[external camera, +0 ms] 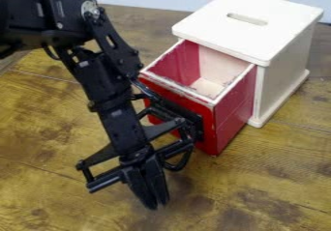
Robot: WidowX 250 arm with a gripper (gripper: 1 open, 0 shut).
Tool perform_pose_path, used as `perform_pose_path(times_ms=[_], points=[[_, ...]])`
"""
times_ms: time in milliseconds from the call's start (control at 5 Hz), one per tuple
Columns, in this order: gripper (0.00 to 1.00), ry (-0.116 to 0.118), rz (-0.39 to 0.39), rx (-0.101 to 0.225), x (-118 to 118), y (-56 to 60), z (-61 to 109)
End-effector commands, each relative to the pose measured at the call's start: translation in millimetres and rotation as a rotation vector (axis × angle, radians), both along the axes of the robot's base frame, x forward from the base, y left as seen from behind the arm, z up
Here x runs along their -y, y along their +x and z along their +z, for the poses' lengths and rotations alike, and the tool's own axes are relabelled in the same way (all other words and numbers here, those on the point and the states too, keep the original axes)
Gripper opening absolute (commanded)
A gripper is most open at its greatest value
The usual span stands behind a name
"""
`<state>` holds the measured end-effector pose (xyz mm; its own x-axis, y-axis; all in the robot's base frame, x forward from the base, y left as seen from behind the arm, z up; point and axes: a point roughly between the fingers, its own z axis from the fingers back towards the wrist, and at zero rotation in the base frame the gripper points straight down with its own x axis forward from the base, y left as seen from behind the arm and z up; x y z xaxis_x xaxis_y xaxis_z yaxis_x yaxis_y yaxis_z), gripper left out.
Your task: Open the drawer
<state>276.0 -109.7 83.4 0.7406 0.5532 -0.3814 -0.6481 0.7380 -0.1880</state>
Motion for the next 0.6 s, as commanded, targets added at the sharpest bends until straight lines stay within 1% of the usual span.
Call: perform_pose_path(times_ms=[0,200,400], points=[[0.00,-0.014,-0.059,0.093,11.7,1.7,34.2],[0.00,-0.010,-0.066,0.085,21.6,-4.7,41.9],[0.00,-0.003,-0.073,0.077,21.6,-9.6,49.0]])
